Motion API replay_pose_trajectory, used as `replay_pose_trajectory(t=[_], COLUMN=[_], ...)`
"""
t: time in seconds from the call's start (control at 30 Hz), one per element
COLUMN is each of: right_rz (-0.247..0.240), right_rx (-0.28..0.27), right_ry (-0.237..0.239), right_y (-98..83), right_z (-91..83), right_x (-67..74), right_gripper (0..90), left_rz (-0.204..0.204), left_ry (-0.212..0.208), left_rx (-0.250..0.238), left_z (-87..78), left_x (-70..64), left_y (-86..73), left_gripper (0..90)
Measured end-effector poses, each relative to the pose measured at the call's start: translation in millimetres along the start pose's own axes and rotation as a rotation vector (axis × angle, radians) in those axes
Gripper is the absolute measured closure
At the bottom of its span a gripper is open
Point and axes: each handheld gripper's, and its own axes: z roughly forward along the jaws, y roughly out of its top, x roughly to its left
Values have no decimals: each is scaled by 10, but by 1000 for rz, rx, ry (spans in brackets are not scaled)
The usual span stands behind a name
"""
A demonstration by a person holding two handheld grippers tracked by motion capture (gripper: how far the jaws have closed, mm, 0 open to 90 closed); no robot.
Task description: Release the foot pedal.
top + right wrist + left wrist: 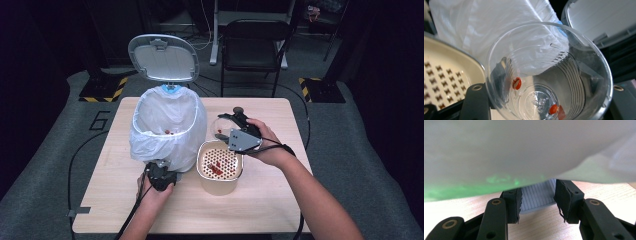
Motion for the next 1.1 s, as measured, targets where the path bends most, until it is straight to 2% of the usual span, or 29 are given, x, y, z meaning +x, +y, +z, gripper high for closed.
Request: replay_pose_trajectory(t=[0.07, 0.1, 0.13, 0.17, 0.2, 0.23, 0.27, 0.43, 0.5, 0.6, 0.67, 0.7, 0.73, 0.97, 1.1], right_rz=[60, 115, 128, 184, 207, 262, 292, 506, 607, 701, 784, 795, 827, 905, 910], right_rx=[-16, -25, -38, -49, -55, -62, -63, -97, -116, -135, -147, -151, -155, -137, -143], right_ry=[10, 16, 14, 19, 18, 23, 34, 89, 114, 125, 147, 150, 161, 202, 202], right_y=[-36, -60, -74, -102, -117, -146, -164, -259, -284, -306, -315, -321, -324, -323, -270], right_z=[-2, -1, 2, 3, 4, 7, 4, 14, 18, 15, 19, 20, 20, 26, -9], right_x=[-30, -41, -63, -66, -78, -92, -105, -150, -168, -194, -211, -221, -227, -269, -339], right_gripper=[364, 364, 365, 365, 364, 365, 366, 374, 375, 376, 376, 377, 377, 379, 379], left_rz=[-1, 0, -1, -1, -2, -2, -3, -2, -3, -1, -2, -1, 0, -1, 1], left_ry=[0, 0, 0, 0, 0, 0, -1, 0, -1, 0, 0, 0, 0, 1, 0], left_rx=[-1, 0, 0, 0, 0, -1, 0, -1, -1, -1, -1, -1, -1, -1, 0], left_z=[1, 0, 0, 1, 0, 1, 1, 1, 1, 1, 1, 0, 0, 0, 0], left_x=[-1, 0, -1, -1, -2, -2, -2, -2, -2, -1, -2, -1, -1, -1, 0], left_y=[0, 0, 0, 1, 1, 1, 1, 0, 1, 0, 0, 0, 0, -2, -1], left_gripper=[567, 567, 567, 567, 567, 567, 567, 567, 567, 567, 567, 567, 567, 567, 567])
